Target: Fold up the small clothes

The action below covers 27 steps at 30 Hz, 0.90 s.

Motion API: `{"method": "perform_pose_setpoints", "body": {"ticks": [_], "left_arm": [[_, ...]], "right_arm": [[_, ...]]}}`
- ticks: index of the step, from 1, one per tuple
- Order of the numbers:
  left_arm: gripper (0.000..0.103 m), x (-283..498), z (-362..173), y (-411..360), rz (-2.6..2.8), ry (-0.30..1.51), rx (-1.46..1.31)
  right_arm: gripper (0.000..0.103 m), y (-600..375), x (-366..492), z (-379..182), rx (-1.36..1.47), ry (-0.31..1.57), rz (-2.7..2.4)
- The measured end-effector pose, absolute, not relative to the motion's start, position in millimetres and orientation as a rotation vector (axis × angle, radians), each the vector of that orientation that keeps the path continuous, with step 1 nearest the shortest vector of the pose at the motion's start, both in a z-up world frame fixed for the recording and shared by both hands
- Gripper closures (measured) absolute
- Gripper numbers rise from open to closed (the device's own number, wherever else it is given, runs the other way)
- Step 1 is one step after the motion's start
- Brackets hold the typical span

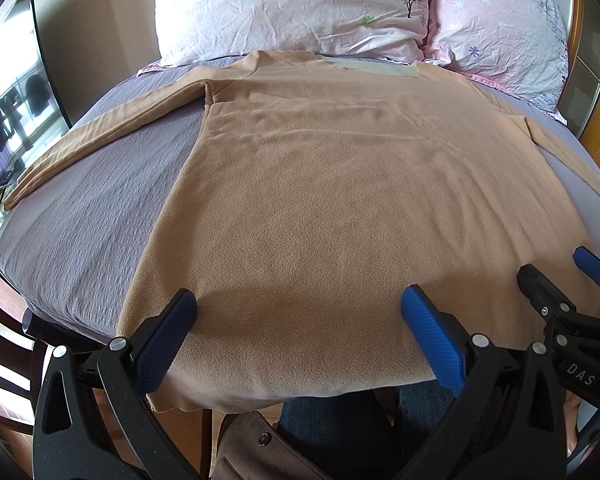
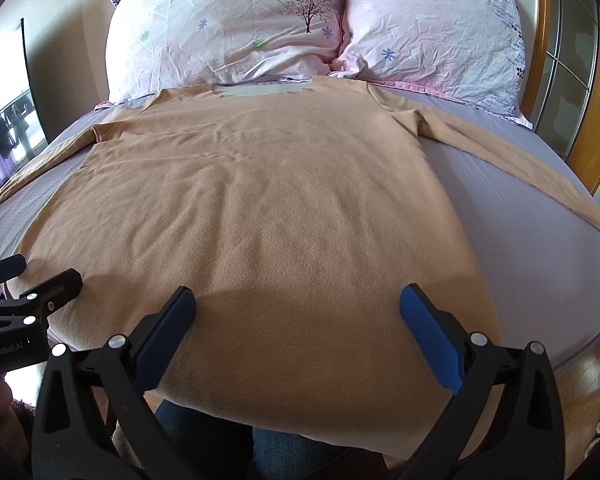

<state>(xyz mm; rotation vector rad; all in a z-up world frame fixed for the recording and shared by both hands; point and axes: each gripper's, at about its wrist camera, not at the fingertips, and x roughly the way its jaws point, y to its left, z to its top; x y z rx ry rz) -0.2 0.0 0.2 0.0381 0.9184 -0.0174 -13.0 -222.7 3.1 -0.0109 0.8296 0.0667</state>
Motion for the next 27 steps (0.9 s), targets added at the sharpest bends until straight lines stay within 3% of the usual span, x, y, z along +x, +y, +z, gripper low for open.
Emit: {"method": "perform_pose_setpoints", "body": {"ticks": [27], "left_arm": [[0.001, -0.2, 0.3, -0.1, -0.017, 0.916, 0.039]], "right_arm": [[0.002, -224.8, -14.8, 3.0, -0.010, 0.828, 0.066]]}}
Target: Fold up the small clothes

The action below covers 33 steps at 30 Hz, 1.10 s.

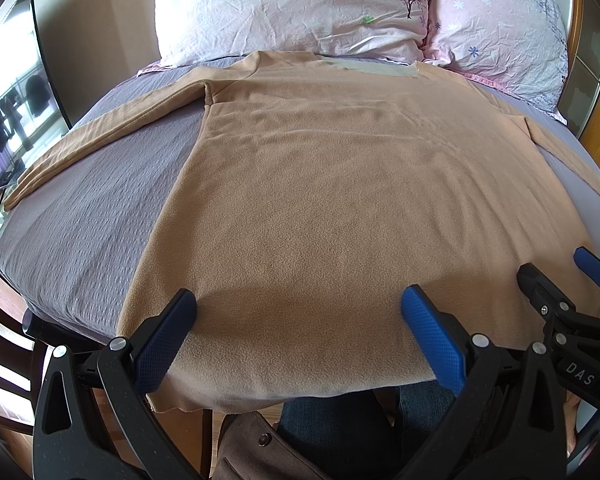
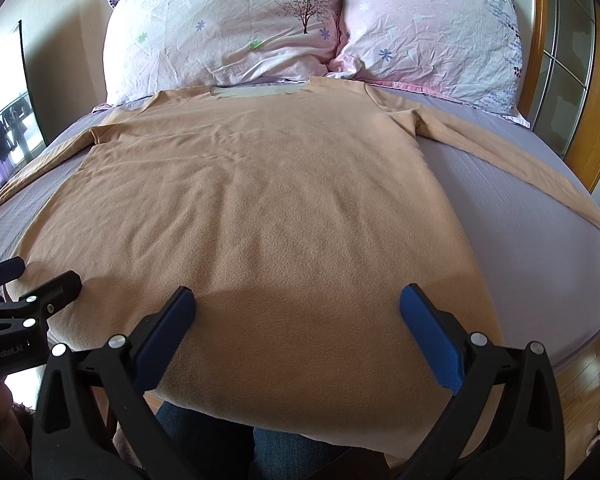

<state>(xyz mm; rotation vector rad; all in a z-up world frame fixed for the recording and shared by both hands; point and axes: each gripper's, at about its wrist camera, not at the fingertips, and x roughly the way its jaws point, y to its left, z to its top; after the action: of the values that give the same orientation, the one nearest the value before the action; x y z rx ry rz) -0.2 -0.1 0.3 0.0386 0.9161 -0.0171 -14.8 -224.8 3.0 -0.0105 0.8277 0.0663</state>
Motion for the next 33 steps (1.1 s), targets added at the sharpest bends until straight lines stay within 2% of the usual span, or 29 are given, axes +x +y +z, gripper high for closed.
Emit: {"method": "perform_pose_setpoints", "body": {"ticks": [23, 29, 33], "left_arm": [[0.001, 0, 0, 0, -0.018, 0.913, 0.040], [0.001, -2, 1, 0, -0.018, 0.891, 0.040], [0.001, -7, 1, 0, -0.033, 0.837, 0.051]], "right_arm": [[0.002, -229, -16, 6, -0.011, 0.819, 0.065], [0.002, -236, -18, 8, -0.019, 0.757, 0.136], [0.002, -305, 0, 31, 0.170, 0.705, 0.153]]}}
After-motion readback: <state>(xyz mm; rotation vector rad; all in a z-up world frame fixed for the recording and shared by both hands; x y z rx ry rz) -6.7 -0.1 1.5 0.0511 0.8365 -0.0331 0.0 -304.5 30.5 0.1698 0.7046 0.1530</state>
